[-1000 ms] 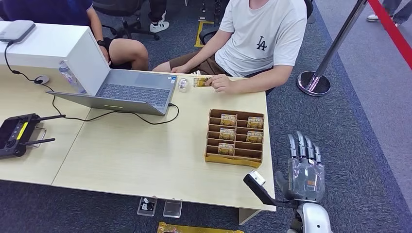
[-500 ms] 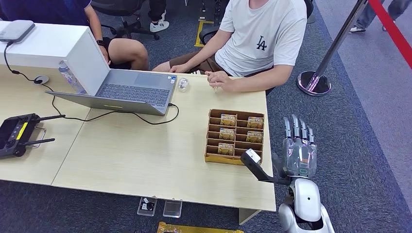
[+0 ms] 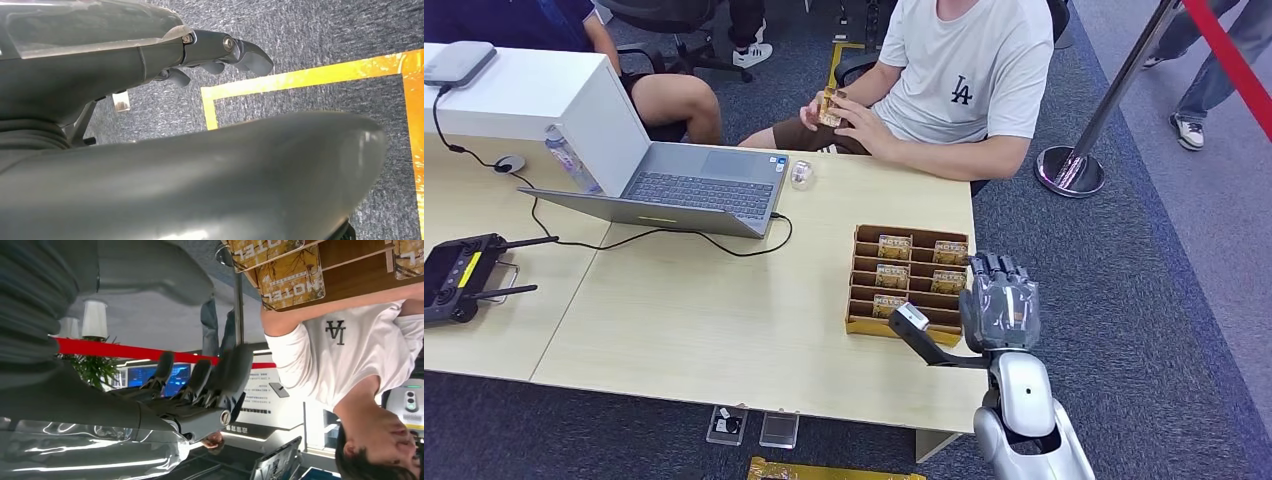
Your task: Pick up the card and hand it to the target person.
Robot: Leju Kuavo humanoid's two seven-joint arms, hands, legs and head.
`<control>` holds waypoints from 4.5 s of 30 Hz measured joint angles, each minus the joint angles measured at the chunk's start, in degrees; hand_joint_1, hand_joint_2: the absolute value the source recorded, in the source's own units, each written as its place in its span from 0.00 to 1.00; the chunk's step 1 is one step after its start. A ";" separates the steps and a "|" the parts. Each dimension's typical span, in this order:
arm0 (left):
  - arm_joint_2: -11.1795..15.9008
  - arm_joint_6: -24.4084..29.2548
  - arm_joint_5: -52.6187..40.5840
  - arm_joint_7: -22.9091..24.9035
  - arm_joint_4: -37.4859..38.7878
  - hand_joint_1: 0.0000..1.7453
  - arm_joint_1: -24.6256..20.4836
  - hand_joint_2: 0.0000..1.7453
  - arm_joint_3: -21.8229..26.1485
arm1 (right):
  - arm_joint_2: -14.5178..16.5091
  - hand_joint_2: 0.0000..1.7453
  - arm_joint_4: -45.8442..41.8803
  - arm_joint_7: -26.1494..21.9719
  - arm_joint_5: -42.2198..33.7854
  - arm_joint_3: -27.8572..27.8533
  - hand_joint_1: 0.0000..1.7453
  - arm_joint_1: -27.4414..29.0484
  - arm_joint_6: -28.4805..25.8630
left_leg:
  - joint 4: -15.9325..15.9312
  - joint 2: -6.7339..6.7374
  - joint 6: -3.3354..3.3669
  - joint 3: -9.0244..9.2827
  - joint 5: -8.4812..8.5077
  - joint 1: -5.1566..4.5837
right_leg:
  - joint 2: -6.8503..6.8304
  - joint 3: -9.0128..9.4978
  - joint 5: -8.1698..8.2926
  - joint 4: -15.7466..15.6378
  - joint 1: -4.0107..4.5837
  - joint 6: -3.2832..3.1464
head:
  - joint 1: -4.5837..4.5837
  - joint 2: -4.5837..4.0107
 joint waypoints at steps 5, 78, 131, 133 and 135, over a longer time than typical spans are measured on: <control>-0.02 -0.03 -0.07 0.14 0.00 0.00 0.00 0.00 0.38 | 0.27 1.00 0.69 1.39 0.89 0.99 0.85 -0.32 1.07 | 0.00 0.00 0.00 0.00 0.00 0.00 | 0.00 0.00 0.00 0.00 0.00 0.00 | 0.00 0.00; -1.14 -0.10 -1.10 0.81 0.17 0.00 0.05 0.00 1.96 | 3.61 1.00 18.63 2.73 -0.33 4.29 0.53 -12.85 1.09 | 0.00 0.00 0.00 0.00 0.01 0.00 | 0.00 -0.01 0.00 0.03 0.00 0.00 | 0.01 0.00; -1.20 0.49 -1.71 0.96 0.22 0.00 0.06 0.00 3.32 | 2.05 1.00 23.02 2.32 -3.47 2.70 0.58 -12.49 -1.84 | 0.01 0.00 0.00 0.00 0.01 0.00 | 0.00 -0.03 0.00 0.02 0.00 0.00 | 0.02 0.00; -1.20 0.50 -1.71 0.98 0.22 0.00 0.07 0.00 3.38 | 2.05 1.00 23.03 2.30 -3.48 2.70 0.60 -12.48 -1.83 | 0.01 0.00 0.00 0.00 0.01 0.00 | 0.00 -0.03 0.00 0.02 0.00 0.00 | 0.01 0.00; -1.20 0.51 -1.71 0.98 0.22 0.00 0.07 0.00 3.45 | 2.05 1.00 23.05 2.27 -3.49 2.70 0.62 -12.47 -1.82 | 0.01 0.00 0.00 0.00 0.01 0.00 | 0.00 -0.03 0.00 0.02 0.00 0.00 | 0.00 0.00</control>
